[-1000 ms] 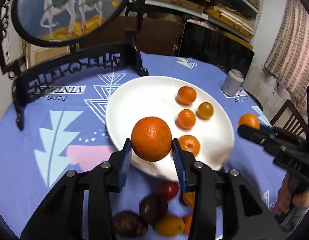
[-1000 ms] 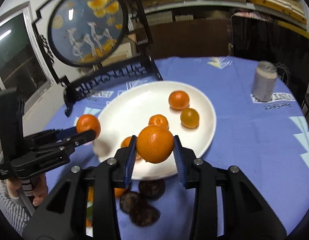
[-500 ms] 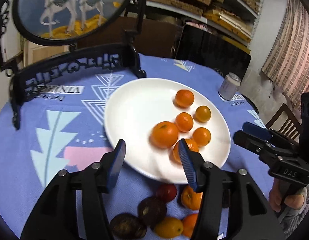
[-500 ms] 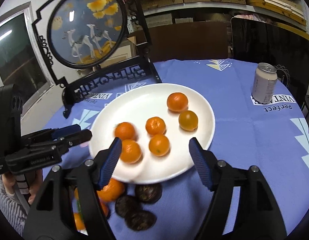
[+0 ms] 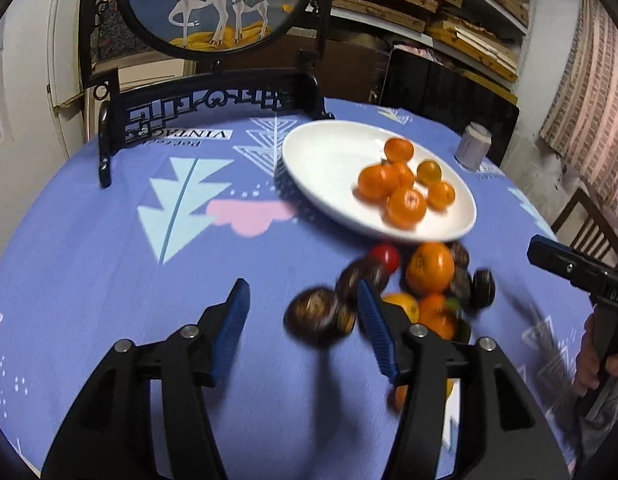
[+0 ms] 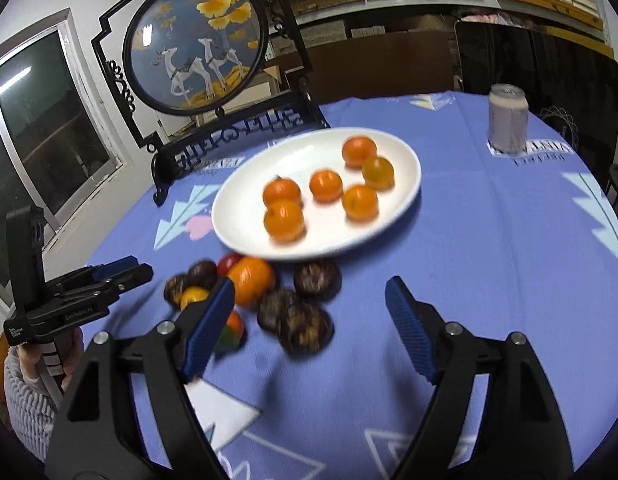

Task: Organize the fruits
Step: 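Grasp a dark brown dried fruit with the left tool while the right tool grasps another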

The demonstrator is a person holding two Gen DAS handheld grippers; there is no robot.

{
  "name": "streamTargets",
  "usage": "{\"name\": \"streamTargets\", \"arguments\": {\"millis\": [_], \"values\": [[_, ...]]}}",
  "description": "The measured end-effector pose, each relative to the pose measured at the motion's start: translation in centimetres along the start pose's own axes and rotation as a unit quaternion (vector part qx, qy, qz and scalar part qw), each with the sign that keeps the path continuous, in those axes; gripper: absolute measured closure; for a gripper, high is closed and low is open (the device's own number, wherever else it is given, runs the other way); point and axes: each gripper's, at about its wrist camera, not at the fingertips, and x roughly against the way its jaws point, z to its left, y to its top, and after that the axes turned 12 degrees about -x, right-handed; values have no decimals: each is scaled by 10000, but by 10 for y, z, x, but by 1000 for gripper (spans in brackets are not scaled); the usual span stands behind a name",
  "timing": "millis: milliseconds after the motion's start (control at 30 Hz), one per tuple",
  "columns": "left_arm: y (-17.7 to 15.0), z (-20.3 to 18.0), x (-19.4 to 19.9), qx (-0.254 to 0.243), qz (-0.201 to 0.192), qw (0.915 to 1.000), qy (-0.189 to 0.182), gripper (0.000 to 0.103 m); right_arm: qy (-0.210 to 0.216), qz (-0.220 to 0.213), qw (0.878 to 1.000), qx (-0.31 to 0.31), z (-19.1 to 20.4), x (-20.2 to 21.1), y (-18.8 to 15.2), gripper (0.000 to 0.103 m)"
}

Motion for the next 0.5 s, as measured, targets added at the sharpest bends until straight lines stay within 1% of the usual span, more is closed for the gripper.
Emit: {"name": "streamTargets", "arguments": {"millis": [33, 167, 267, 367, 500], "values": [[-3, 0, 1, -14, 13, 10000, -11, 37, -14, 30, 10000, -34, -2, 1, -4, 19], [-8, -8, -5, -189, 124, 9997, -107, 37, -8, 105, 9999, -43, -4, -1, -8, 19], [-10, -14, -11, -321, 211, 9992, -127, 37, 11, 159, 9998, -103, -6, -3, -7, 16], [-11, -15, -20, -378, 343, 9987, 29, 37, -24, 246, 9996, -156, -10, -8, -7, 15], [-13, -17, -31, -431, 524, 9976, 134, 37, -57, 393, 9990, -185, -11, -14, -10, 14]]}}
